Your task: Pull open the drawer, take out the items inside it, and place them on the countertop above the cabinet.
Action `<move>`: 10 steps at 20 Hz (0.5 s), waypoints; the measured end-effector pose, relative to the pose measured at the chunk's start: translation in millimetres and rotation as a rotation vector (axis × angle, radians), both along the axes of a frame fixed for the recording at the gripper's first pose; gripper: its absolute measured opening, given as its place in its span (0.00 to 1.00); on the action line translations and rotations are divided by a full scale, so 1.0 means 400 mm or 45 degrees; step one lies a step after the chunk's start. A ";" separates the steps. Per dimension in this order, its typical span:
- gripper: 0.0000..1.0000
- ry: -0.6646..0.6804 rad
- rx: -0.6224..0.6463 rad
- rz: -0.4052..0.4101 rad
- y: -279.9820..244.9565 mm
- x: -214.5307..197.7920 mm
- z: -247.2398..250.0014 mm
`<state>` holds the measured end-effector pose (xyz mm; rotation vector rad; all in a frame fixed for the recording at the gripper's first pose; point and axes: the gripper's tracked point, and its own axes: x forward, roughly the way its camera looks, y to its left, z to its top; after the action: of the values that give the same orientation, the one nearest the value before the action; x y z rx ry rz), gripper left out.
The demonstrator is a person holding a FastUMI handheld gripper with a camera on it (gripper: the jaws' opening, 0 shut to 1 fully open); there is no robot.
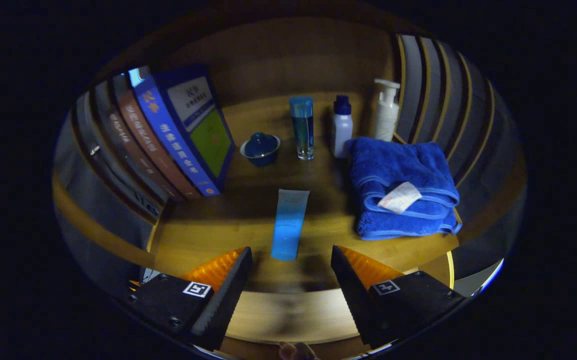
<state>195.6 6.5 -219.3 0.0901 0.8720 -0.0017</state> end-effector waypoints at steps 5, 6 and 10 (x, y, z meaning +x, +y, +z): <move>1.00 -0.287 -0.018 0.070 0.022 -0.150 0.151; 1.00 -0.340 -0.029 0.080 0.023 -0.186 0.172; 1.00 -0.500 -0.047 0.098 0.021 -0.323 0.228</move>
<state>66.4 15.0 -128.2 0.0206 0.4823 0.0703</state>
